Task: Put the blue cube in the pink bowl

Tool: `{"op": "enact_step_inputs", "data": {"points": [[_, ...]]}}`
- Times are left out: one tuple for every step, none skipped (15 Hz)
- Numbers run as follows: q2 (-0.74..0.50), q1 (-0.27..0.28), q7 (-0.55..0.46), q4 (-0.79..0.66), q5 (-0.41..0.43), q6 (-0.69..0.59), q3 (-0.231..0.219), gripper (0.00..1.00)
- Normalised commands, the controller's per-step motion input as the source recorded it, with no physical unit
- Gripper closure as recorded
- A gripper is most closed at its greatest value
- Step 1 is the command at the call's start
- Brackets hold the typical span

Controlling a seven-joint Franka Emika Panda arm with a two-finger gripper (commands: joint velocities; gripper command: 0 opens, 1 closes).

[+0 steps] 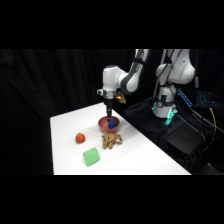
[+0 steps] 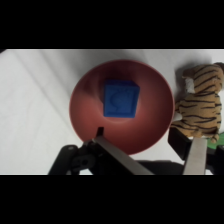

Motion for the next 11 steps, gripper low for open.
{"op": "enact_step_inputs", "data": {"points": [[-0.58, -0.014, -0.14, -0.18, -0.040, -0.34, -0.039, 0.00], [-0.62, -0.021, -0.12, -0.16, -0.089, -0.43, -0.049, 0.00], [-0.67, -0.033, -0.15, -0.15, -0.078, -0.47, -0.037, 0.00], [-0.67, -0.044, -0.12, -0.12, -0.120, -0.52, -0.034, 0.00], [-0.66, -0.056, -0.13, -0.08, -0.109, -0.57, -0.023, 0.00], [-0.63, -0.063, -0.17, -0.03, -0.079, -0.57, -0.017, 0.00], [-0.59, -0.068, -0.17, 0.01, -0.084, -0.57, -0.011, 0.00], [-0.54, -0.074, -0.15, 0.04, -0.100, -0.55, -0.005, 0.00], [-0.47, -0.076, -0.15, 0.09, -0.091, -0.53, -0.004, 0.00], [-0.42, -0.067, -0.19, 0.11, -0.066, -0.47, -0.009, 0.00], [-0.36, -0.053, -0.24, 0.10, -0.028, -0.35, -0.024, 0.00]]}}
